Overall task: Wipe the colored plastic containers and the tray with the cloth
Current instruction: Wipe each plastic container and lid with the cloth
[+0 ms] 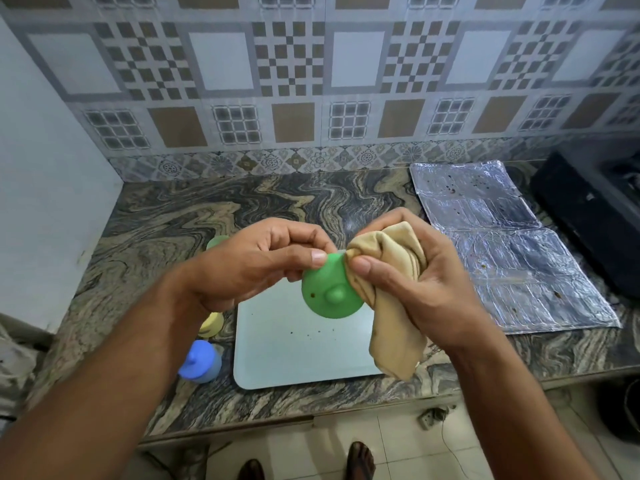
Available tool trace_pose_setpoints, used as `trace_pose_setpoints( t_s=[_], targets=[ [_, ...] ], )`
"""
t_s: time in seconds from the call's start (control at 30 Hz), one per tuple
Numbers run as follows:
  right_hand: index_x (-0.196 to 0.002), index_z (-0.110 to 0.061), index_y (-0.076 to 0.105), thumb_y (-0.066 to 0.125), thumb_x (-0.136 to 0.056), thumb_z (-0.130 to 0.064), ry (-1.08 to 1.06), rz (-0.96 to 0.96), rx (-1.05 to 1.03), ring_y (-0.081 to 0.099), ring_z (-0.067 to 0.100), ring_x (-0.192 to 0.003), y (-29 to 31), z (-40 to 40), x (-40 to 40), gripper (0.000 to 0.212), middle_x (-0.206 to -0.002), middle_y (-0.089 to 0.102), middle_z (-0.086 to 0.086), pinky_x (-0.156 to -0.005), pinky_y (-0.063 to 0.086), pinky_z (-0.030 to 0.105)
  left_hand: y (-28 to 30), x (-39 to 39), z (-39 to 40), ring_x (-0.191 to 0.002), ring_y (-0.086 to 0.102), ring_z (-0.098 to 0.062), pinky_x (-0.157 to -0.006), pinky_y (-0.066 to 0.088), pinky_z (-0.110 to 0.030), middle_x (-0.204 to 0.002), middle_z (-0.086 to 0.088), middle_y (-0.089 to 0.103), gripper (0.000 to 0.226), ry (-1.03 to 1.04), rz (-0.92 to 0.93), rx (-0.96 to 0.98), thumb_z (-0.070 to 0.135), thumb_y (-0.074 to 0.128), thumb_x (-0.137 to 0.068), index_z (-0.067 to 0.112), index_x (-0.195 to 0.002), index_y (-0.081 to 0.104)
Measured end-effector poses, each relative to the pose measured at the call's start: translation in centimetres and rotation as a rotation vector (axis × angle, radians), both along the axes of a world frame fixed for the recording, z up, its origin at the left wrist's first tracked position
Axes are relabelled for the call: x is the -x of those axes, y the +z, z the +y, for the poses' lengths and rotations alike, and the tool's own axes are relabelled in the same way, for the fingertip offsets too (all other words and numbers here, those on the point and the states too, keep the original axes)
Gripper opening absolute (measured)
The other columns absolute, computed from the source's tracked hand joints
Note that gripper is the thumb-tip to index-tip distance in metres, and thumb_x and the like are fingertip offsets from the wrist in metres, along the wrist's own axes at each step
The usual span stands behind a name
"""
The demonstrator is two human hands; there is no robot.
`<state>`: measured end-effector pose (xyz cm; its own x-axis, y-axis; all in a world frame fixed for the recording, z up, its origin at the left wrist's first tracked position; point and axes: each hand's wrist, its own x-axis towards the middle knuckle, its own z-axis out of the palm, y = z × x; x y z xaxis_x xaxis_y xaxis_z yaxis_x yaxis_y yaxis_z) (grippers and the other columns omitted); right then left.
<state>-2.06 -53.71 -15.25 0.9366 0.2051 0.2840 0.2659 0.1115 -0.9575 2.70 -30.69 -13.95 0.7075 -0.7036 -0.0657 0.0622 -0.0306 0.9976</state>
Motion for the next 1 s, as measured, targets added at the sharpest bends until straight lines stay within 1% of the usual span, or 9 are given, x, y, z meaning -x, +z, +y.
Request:
trace_pose_setpoints(
  t_s=[0.1,0.17,0.23,0.3,0.37,0.5,0.7,0.83,1.0],
  targets=[
    [-0.097,-0.013,0.064,0.071,-0.088,-0.01,-0.247,0.068,-0.301,0.061,0.003,-0.067,-0.2,1.4,0.5,0.011,-0.078,0.069,-0.011,-0.064,0.052,0.016,-1.2,1.1,-0.4,-0.108,0.056,-0.034,-0.096,0.042,-0.043,-0.117,-0.014,0.066,0.061,0.057,0.266,0.298,0.037,0.09,-0.074,0.012,-0.126,0.07],
    [-0.099,-0.013,0.062,0.068,-0.09,-0.016,-0.37,0.137,-0.526,0.061,0.002,-0.066,-0.5,2.3,0.8,0.012,-0.076,0.067,-0.011,-0.063,0.053,0.016,-2.4,2.9,-1.8,-0.116,0.065,-0.028,-0.097,0.05,-0.037,-0.127,-0.01,0.069,0.062,0.112,0.356,0.498,0.031,0.094,-0.07,0.02,-0.126,0.071],
    [-0.099,-0.013,0.062,0.069,-0.09,-0.019,-0.429,0.161,-0.616,0.061,0.003,-0.064,-0.7,3.0,1.2,0.013,-0.075,0.066,-0.009,-0.061,0.054,0.017,-3.3,4.8,-3.9,-0.119,0.068,-0.025,-0.098,0.053,-0.033,-0.127,-0.008,0.072,0.055,0.258,0.36,0.581,0.025,0.095,-0.069,0.022,-0.119,0.074],
    [-0.097,-0.014,0.063,0.071,-0.091,-0.018,-0.458,0.127,-0.529,0.061,0.003,-0.063,-0.9,3.5,1.5,0.011,-0.074,0.066,-0.008,-0.059,0.053,0.017,-3.7,6.0,-5.5,-0.117,0.068,-0.025,-0.101,0.053,-0.035,-0.123,-0.011,0.074,0.049,0.446,0.384,0.626,0.019,0.095,-0.07,0.017,-0.115,0.076],
    [-0.097,-0.017,0.065,0.072,-0.091,-0.017,-0.484,0.057,-0.384,0.062,0.003,-0.065,-1.1,3.5,1.9,0.01,-0.076,0.069,-0.009,-0.06,0.054,0.018,-3.6,6.3,-6.1,-0.103,0.071,-0.02,-0.094,0.057,-0.031,-0.114,-0.01,0.077,0.028,0.598,0.405,0.639,0.011,0.082,-0.079,0.015,-0.106,0.08],
    [-0.102,-0.015,0.064,0.076,-0.091,-0.018,-0.542,-0.081,-0.182,0.067,0.005,-0.07,-0.9,2.4,2.0,0.016,-0.083,0.074,-0.007,-0.066,0.056,0.019,-3.1,6.2,-5.4,-0.09,0.074,-0.013,-0.079,0.06,-0.024,-0.105,-0.005,0.079,0.021,0.705,0.378,0.619,0.011,0.068,-0.083,0.021,-0.093,0.083],
    [-0.103,-0.019,0.065,0.078,-0.092,-0.027,-0.427,-0.242,0.123,0.071,0.012,-0.076,-0.2,1.8,1.7,0.019,-0.09,0.075,-0.005,-0.071,0.057,0.023,-2.9,6.0,-3.9,-0.088,0.06,-0.021,-0.075,0.051,-0.026,-0.096,-0.009,0.073,0.027,0.545,0.156,0.423,0.027,0.075,-0.081,0.015,-0.105,0.079],
    [-0.107,-0.028,0.064,0.079,-0.093,-0.025,-0.337,-0.325,0.194,0.073,0.022,-0.084,0.1,1.2,1.3,0.021,-0.098,0.074,0.002,-0.076,0.059,0.033,-1.7,5.1,-2.1,-0.075,0.051,-0.013,-0.066,0.044,-0.019,-0.085,-0.008,0.063,0.024,0.412,-0.006,0.256,0.03,0.072,-0.083,0.015,-0.1,0.078],
    [-0.102,-0.023,0.068,0.083,-0.092,-0.027,-0.232,-0.312,0.301,0.071,0.025,-0.084,0.6,0.6,0.2,0.019,-0.095,0.072,0.006,-0.076,0.058,0.039,-0.7,4.6,-1.1,-0.083,0.059,-0.012,-0.077,0.049,-0.02,-0.089,-0.007,0.065,0.018,0.142,-0.068,0.086,0.009,0.067,-0.094,-0.005,-0.105,0.07]
  ],
)
